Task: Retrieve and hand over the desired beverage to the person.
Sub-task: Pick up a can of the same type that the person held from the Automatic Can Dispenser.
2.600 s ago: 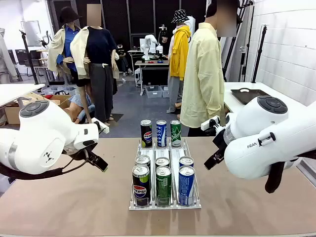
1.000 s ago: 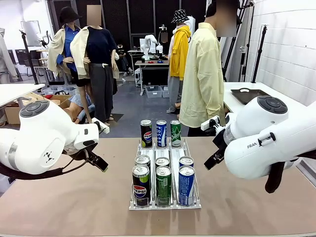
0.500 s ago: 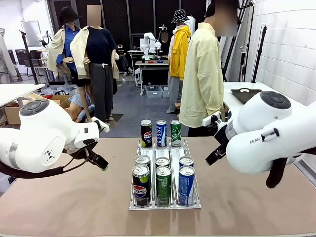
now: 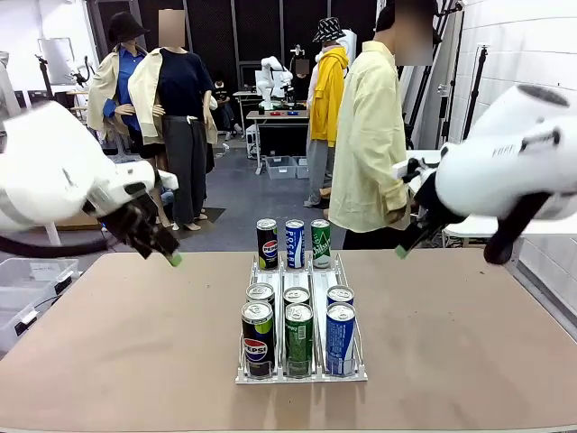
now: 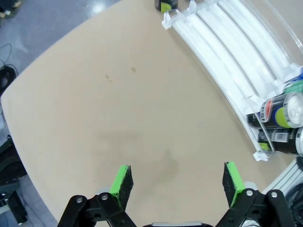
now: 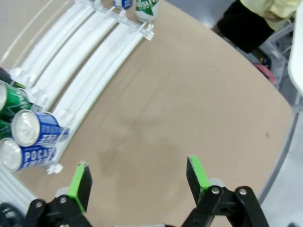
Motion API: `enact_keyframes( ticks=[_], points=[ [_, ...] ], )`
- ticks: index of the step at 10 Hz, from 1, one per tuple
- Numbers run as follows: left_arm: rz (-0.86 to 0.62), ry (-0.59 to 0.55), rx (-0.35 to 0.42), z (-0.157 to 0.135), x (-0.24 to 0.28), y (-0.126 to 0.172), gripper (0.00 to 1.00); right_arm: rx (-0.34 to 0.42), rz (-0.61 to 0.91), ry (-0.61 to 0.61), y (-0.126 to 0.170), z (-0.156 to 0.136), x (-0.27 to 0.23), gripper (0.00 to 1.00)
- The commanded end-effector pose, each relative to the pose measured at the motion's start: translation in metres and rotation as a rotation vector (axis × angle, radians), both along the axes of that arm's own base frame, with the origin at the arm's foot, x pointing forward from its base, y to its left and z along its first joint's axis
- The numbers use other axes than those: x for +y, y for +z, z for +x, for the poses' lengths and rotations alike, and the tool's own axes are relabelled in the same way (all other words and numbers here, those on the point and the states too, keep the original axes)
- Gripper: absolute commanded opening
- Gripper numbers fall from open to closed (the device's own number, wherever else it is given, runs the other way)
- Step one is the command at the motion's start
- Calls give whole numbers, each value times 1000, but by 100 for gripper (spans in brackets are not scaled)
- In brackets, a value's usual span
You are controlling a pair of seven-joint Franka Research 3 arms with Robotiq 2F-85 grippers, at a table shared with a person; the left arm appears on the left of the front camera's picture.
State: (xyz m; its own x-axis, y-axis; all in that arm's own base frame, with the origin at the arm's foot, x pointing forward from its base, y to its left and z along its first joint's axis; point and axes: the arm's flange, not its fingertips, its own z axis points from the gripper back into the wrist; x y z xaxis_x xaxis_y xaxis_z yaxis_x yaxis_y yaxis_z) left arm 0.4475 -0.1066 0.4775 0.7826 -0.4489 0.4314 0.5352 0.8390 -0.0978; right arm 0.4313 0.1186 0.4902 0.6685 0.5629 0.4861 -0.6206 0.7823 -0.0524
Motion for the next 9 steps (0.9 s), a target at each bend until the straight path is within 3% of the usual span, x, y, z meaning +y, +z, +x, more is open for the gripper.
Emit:
enact_keyframes(
  ticks=[1, 2, 4, 6, 9],
  points=[
    [-129, -3, 74, 10, 32, 20, 100, 63, 132, 31, 23, 11, -22, 100],
    [-244, -32, 127, 11, 45, 27, 100, 106, 195, 33, 32, 12, -33, 100],
    [-373, -62, 129, 10, 68, 29, 100, 148, 323, 33, 41, 19, -60, 100],
    [-652, -42, 63, 5, 107, 44, 100, 162, 496, 2, 41, 23, -106, 100],
    [-854, -23, -4, -15, 159, 49, 100, 190, 741, 20, 31, 20, -173, 100]
  ],
)
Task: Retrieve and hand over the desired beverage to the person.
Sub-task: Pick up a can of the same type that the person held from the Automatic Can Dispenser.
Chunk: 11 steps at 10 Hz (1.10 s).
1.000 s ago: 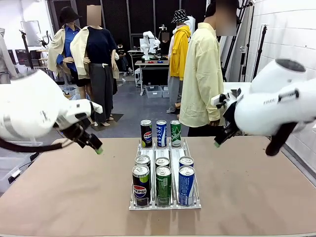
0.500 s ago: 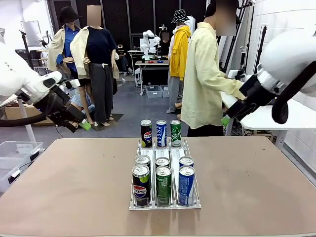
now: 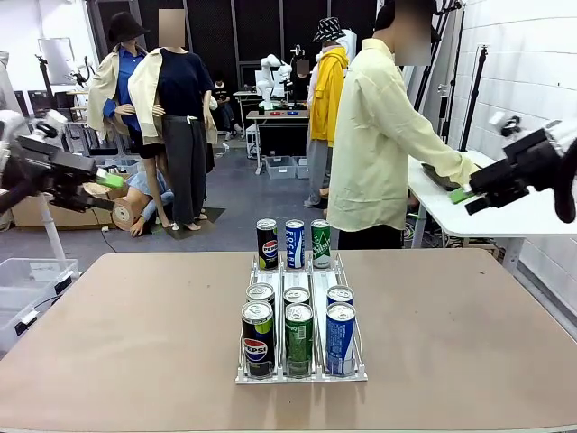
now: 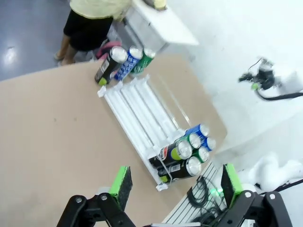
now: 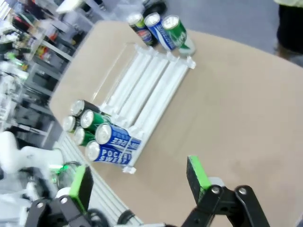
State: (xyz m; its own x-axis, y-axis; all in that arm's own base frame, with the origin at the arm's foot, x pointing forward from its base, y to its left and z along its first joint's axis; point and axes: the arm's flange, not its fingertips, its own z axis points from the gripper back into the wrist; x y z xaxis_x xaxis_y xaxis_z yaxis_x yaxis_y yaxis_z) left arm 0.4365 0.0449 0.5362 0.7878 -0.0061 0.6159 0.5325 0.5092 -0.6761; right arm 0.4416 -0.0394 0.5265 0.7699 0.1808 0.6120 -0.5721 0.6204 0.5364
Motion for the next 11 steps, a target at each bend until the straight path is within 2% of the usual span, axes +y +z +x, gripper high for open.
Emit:
enact_keyframes(
  ticks=[1, 4, 7, 8, 9, 11],
  points=[
    [-64, -9, -11, -8, 17, -12, 100, -2, 171, 14, -8, 4, -32, 100],
    [-165, 39, -40, -23, 53, -27, 100, -38, 347, 32, -17, -14, -67, 100],
    [-184, 39, -34, -22, 58, -42, 100, -36, 391, 31, -25, -15, -75, 100],
    [-180, 32, -38, -24, 59, -42, 100, -66, 345, 17, -25, -17, -74, 100],
    [-162, 44, -3, -25, 62, -39, 100, -14, 377, 19, -24, -21, -78, 100],
    [-162, 44, -3, -25, 62, -39, 100, -14, 377, 19, -24, -21, -78, 100]
  ],
)
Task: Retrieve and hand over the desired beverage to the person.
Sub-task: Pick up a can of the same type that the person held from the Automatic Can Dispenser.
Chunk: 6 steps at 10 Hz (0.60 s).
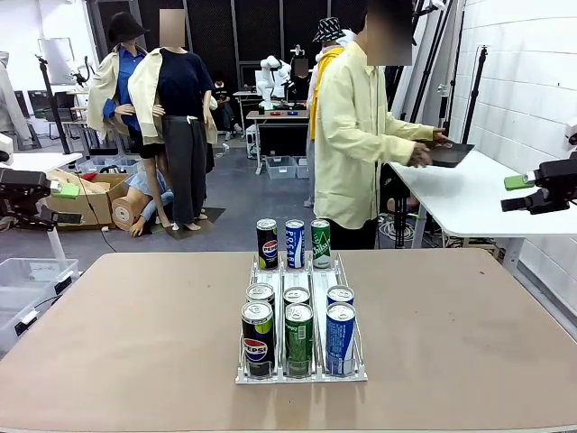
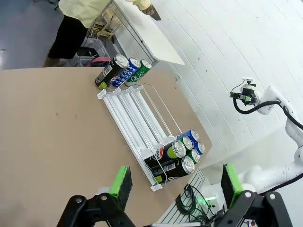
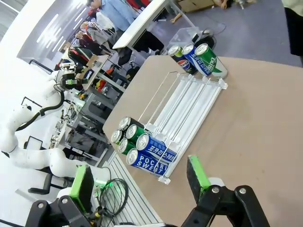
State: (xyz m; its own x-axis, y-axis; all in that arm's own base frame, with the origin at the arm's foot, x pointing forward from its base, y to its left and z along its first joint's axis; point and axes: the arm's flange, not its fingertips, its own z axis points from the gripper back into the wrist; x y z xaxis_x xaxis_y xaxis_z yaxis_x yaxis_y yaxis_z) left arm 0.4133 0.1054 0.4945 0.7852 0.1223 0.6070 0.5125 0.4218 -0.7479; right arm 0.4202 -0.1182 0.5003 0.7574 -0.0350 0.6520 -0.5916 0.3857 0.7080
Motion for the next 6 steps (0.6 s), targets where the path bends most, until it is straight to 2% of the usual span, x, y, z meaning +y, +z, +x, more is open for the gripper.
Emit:
enact_keyframes(
  ticks=[1, 6],
  points=[
    [-8, 1, -3, -1, 1, 2, 100, 3, 19, 3, 2, 0, 1, 100],
    [-8, 1, -3, -1, 1, 2, 100, 3, 19, 3, 2, 0, 1, 100]
  ],
)
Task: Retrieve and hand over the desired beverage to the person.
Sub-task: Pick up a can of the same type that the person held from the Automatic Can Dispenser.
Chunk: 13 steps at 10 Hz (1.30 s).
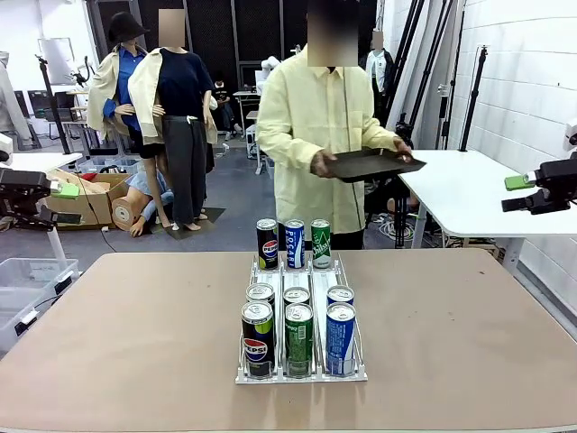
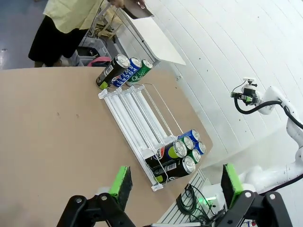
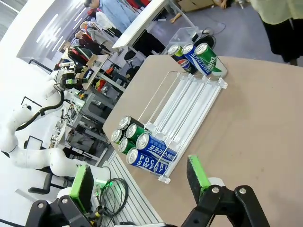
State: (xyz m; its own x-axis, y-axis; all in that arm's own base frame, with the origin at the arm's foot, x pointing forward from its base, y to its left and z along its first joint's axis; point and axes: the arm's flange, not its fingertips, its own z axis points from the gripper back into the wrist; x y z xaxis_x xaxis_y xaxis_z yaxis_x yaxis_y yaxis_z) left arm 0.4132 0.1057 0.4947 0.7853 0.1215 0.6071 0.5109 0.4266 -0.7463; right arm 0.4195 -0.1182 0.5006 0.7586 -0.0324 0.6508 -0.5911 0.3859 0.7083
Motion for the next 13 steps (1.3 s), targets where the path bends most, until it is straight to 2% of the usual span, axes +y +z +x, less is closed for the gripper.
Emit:
enact_keyframes(
  ticks=[1, 13],
  points=[
    [-12, -2, -3, -1, 1, 2, 100, 1, 21, 1, 1, 1, 1, 100],
    [-12, -2, -3, -1, 1, 2, 100, 1, 21, 1, 1, 1, 1, 100]
  ],
)
